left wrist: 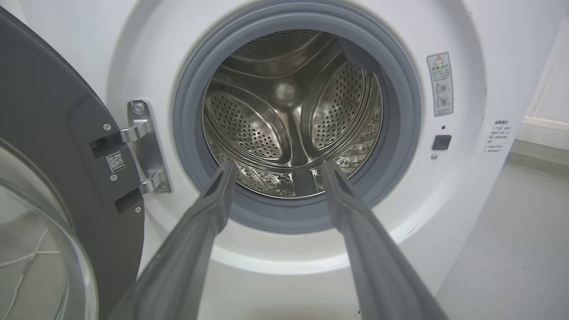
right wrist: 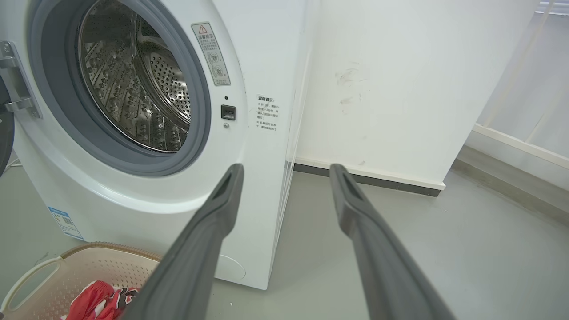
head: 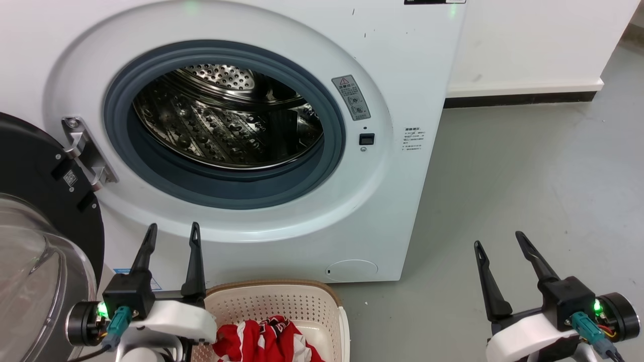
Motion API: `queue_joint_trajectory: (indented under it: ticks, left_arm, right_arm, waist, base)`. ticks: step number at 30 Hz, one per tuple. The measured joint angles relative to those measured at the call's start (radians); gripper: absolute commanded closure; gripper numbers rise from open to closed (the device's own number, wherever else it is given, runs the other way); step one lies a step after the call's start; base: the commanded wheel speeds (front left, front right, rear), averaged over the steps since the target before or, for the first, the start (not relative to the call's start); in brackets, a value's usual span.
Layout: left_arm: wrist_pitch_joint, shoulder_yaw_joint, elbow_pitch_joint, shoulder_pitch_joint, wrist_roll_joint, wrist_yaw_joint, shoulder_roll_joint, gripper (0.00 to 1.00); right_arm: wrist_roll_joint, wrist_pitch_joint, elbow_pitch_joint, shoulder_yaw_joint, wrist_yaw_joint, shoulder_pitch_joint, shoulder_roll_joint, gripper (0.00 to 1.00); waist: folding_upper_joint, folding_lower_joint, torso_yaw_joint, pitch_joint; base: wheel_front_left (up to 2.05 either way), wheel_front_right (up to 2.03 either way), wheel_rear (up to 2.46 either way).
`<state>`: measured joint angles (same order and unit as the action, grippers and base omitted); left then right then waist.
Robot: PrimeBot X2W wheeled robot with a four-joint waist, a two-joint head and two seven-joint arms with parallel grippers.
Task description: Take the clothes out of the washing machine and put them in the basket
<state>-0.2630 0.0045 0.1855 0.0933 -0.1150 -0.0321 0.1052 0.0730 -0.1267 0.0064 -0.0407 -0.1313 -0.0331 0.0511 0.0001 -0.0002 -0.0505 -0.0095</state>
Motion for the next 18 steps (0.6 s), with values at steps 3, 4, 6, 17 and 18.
queue_joint_trajectory:
  ticks: [3, 4, 6, 17, 18]
  left_arm:
    - [0.002, -0.005, -0.019, -0.03, 0.002, 0.006, 0.001, 0.0]
    - [0.011, -0.007, -0.021, -0.037, 0.002, 0.006, 0.001, 0.0]
    - [0.019, -0.009, -0.027, -0.051, 0.002, 0.006, 0.001, 0.0]
    - [0.055, -0.027, -0.053, -0.073, -0.006, 0.009, 0.006, 0.0]
    - [0.058, -0.027, -0.053, -0.074, -0.01, 0.01, 0.006, 0.0]
  right_arm:
    - [-0.002, 0.004, -0.005, 0.002, 0.0, -0.014, 0.0, 0.0]
    - [-0.004, 0.004, -0.006, 0.002, 0.0, -0.015, 0.0, 0.0]
    - [-0.01, 0.004, -0.007, 0.002, 0.0, -0.017, 0.0, 0.0]
    - [-0.017, 0.003, -0.003, 0.011, 0.0, -0.018, 0.0, 0.0]
    - [-0.018, 0.003, -0.003, 0.011, 0.0, -0.018, 0.0, 0.0]
  waist:
    - [0.0, 0.0, 0.005, -0.008]
    - [0.0, 0.0, 0.006, -0.01]
    - [0.0, 0.0, 0.005, -0.012]
    - [0.0, 0.0002, 0.008, -0.013]
    - [0.0, 0.0002, 0.008, -0.013]
  base:
    - [0.0, 0.0, 0.0]
    - [0.0, 0.0, 0.0]
    - [0.0, 0.0, 0.0]
    - [0.0, 0.0, 0.0]
    - [0.0, 0.0, 0.0]
